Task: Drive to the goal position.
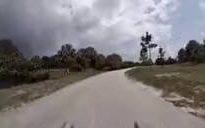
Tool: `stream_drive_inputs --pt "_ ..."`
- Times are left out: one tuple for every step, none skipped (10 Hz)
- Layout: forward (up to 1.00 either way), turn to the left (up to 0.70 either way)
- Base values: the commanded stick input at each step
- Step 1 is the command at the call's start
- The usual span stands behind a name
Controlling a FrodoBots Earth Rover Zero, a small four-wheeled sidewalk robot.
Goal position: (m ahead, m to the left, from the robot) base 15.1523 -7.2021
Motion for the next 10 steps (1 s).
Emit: stream_drive_inputs --pt "0.85 0.0" --pt "0.85 0.0" --pt "0.85 0.0" --pt "0.85 0.0" --pt "0.85 0.0" --pt "0.85 0.0" --pt "0.85 -0.07" --pt "0.85 -0.24" --pt "0.85 -0.27" --pt "0.85 -0.11"
